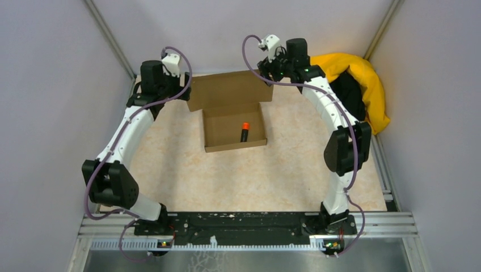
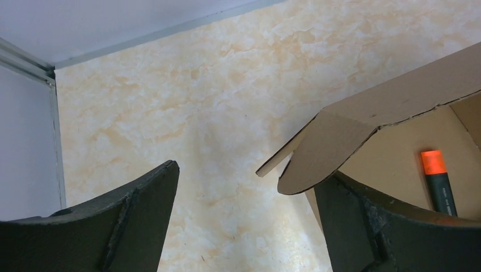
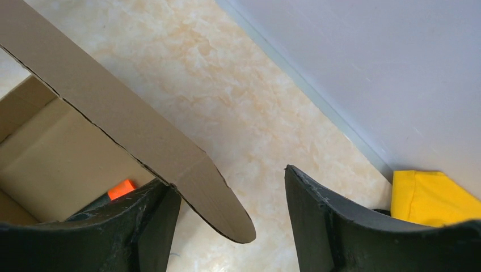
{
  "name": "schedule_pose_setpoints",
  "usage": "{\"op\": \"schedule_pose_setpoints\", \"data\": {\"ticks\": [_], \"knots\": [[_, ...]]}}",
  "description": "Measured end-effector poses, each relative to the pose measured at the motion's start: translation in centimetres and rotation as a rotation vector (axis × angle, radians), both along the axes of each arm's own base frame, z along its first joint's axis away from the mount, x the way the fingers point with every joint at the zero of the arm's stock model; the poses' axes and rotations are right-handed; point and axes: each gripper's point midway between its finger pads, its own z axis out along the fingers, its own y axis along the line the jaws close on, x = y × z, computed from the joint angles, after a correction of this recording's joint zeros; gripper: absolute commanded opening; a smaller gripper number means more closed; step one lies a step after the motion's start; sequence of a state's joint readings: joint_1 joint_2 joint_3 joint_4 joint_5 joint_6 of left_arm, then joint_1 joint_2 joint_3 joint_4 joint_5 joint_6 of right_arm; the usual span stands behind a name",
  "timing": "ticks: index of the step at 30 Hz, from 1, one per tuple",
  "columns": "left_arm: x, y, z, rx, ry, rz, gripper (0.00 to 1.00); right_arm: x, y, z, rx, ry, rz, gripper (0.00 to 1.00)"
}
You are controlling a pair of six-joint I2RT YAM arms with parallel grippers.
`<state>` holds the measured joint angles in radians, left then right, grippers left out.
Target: Fold the paper box
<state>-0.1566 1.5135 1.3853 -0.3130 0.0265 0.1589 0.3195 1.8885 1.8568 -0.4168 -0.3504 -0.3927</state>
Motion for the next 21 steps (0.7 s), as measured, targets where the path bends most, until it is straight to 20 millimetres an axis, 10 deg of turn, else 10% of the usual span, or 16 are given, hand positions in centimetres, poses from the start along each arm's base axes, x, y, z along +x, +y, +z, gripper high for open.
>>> {"op": "schedule_pose_setpoints", "data": {"ticks": [21], "knots": [[0.8, -1.3, -0.5, -0.023, 0.015, -0.096, 0.64, 0.1, -0.2, -2.8, -0.015, 0.097, 0.048, 0.35]]}}
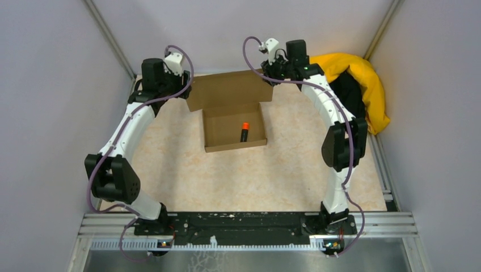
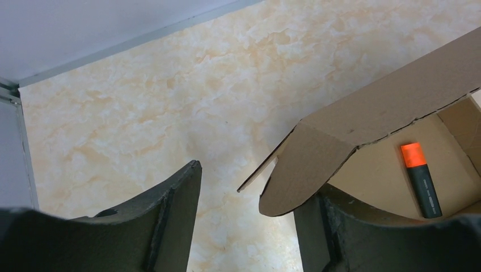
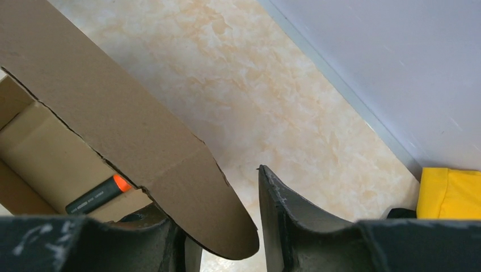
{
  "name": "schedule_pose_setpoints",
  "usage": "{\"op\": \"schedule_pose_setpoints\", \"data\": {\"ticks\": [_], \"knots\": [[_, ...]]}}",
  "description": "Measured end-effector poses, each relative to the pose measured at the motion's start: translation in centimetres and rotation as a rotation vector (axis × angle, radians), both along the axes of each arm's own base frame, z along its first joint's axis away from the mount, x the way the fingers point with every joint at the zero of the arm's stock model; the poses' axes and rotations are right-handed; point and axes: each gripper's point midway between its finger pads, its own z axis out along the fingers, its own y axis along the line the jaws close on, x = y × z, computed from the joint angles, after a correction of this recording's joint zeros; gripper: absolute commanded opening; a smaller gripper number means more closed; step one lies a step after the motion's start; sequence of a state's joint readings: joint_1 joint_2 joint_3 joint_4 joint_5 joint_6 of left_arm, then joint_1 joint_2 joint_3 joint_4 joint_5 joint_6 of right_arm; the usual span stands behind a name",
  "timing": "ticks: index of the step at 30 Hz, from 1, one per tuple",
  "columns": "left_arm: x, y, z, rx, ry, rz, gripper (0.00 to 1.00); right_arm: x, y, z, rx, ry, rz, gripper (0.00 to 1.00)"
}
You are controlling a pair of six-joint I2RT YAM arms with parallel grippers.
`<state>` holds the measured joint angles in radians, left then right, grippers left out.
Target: Fold the paper box
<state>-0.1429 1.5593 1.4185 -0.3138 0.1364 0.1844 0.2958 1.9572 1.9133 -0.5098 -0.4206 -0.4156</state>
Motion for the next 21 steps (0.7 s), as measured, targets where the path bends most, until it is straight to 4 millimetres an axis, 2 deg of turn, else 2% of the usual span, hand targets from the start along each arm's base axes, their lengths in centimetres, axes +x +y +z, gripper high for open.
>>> {"op": "schedule_pose_setpoints", "data": {"ticks": [5, 11, 21], "knots": [[0.4, -0.3, 0.0, -0.012, 0.004, -0.011, 0.56, 0.0, 0.0, -0.8, -0.005, 0.022, 0.001, 0.31], [0.7, -0.7, -0.1, -0.024, 0.009, -0.025, 0.48, -0.1, 0.1, -0.9, 0.001, 0.027, 0.001, 0.24], [0.8, -1.2, -0.4, -0.043, 0.020, -0.042, 0.44, -0.2, 0.3, -0.8, 0.015, 0.037, 0.006, 0.21]]}}
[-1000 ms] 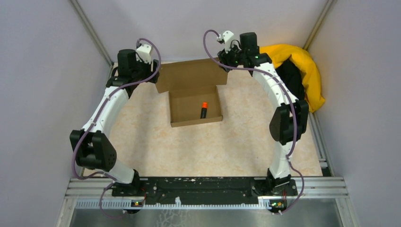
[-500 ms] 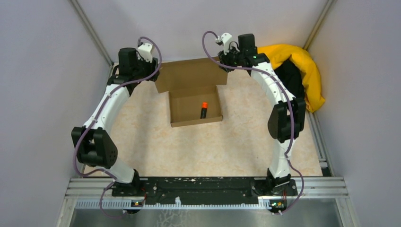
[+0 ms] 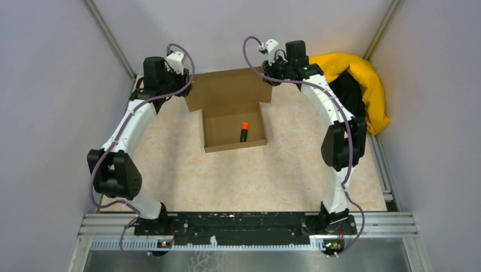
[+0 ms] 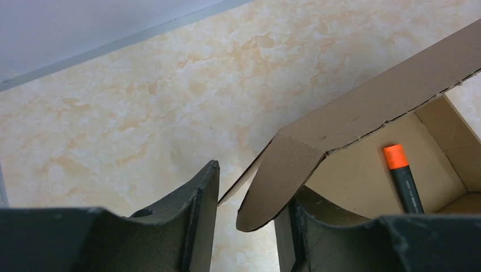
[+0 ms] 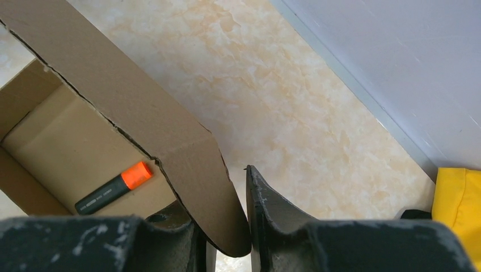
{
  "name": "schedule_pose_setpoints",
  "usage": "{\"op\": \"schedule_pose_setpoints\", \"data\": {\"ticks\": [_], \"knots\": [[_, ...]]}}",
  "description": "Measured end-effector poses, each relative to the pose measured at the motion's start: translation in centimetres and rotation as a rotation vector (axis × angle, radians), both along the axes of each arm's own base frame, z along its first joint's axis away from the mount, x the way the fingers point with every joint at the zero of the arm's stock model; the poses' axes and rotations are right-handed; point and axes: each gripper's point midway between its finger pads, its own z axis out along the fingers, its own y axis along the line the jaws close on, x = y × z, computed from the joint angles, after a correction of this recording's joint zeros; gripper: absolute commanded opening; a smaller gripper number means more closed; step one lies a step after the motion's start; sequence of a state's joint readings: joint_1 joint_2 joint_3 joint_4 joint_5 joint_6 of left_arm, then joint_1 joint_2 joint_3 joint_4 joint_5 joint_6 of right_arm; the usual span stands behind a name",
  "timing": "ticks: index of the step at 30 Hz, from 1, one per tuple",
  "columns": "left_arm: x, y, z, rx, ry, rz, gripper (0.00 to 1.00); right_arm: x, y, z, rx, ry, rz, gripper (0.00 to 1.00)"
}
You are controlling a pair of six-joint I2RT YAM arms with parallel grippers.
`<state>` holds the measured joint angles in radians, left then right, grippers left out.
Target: Fold the paper box
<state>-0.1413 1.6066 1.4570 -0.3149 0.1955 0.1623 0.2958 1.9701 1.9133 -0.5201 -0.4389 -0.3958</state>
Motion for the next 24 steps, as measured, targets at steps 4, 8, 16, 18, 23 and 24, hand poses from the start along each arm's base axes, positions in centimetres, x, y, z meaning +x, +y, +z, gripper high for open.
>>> {"op": "schedule_pose_setpoints", "data": {"ticks": [4, 8, 16, 18, 23, 24], "knots": [[-0.03, -0.17, -0.05, -0.011, 0.005, -0.003, 0.41, -0.04, 0.03, -0.01, 0.003, 0.004, -0.001, 0.20], [-0.04, -0.22, -0.04, -0.015, 0.006, -0.003, 0.35, -0.07, 0.07, -0.02, 0.006, 0.006, 0.000, 0.19], [-0.04, -0.18, -0.07, -0.022, 0.009, 0.001, 0.32, -0.17, 0.31, 0.08, 0.024, 0.016, 0.001, 0.33], [-0.04, -0.20, -0.07, -0.023, 0.009, 0.000, 0.32, -0.22, 0.42, 0.17, 0.033, 0.019, 0.001, 0.34], [-0.01, -0.28, -0.09, -0.030, 0.012, 0.001, 0.32, -0.08, 0.67, 0.51, 0.051, 0.013, 0.002, 0.29], [-0.02, -0.29, -0.09, -0.032, 0.013, 0.002, 0.32, -0.06, 0.70, 0.55, 0.054, 0.012, 0.002, 0.28]]}}
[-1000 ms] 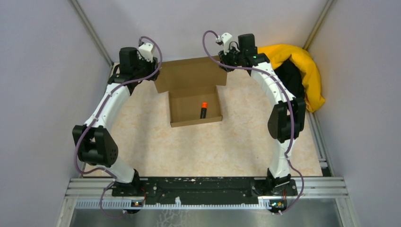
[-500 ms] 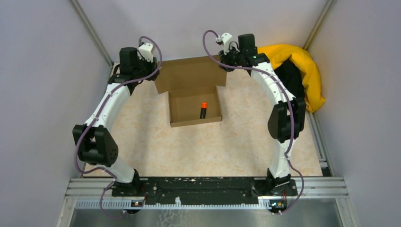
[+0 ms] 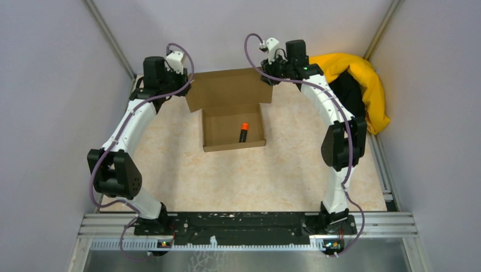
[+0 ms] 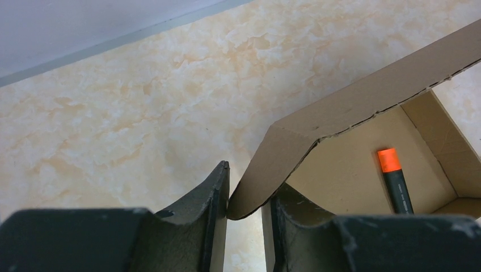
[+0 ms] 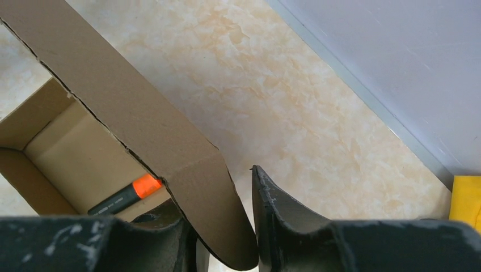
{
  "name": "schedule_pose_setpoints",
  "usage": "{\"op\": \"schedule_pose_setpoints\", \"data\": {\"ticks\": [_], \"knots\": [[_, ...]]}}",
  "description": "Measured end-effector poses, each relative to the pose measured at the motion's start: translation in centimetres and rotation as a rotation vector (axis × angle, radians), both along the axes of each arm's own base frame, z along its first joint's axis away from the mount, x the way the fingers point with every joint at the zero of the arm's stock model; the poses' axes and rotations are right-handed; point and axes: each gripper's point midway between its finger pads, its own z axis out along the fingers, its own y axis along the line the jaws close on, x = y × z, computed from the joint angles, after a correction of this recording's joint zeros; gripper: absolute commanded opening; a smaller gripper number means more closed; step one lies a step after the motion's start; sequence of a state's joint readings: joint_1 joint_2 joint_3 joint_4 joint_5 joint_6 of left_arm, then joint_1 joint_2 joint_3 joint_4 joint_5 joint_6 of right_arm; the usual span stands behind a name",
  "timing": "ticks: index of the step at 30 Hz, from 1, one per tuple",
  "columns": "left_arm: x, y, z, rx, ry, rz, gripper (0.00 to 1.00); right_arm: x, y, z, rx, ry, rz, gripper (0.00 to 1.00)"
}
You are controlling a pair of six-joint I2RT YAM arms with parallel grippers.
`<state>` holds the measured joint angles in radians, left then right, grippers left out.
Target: Fold the paper box
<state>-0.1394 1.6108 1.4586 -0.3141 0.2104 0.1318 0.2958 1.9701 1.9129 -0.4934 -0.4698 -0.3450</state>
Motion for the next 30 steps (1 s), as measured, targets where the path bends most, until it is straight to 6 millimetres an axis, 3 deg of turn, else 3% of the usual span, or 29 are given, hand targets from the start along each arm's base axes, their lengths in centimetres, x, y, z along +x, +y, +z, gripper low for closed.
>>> {"op": "schedule_pose_setpoints", "data": {"ticks": [13, 23, 30], "knots": [[0.38, -0.16, 0.08, -0.009, 0.001, 0.000, 0.26, 0.04, 0.11, 0.13, 0.010, 0.000, -0.001, 0.24], [0.49, -0.27, -0.06, -0.017, 0.007, 0.001, 0.23, 0.16, 0.05, 0.13, 0.011, -0.001, -0.010, 0.35], [0.71, -0.47, -0.02, -0.026, 0.009, 0.003, 0.23, -0.02, -0.50, -0.65, -0.009, 0.010, -0.034, 0.37]]}}
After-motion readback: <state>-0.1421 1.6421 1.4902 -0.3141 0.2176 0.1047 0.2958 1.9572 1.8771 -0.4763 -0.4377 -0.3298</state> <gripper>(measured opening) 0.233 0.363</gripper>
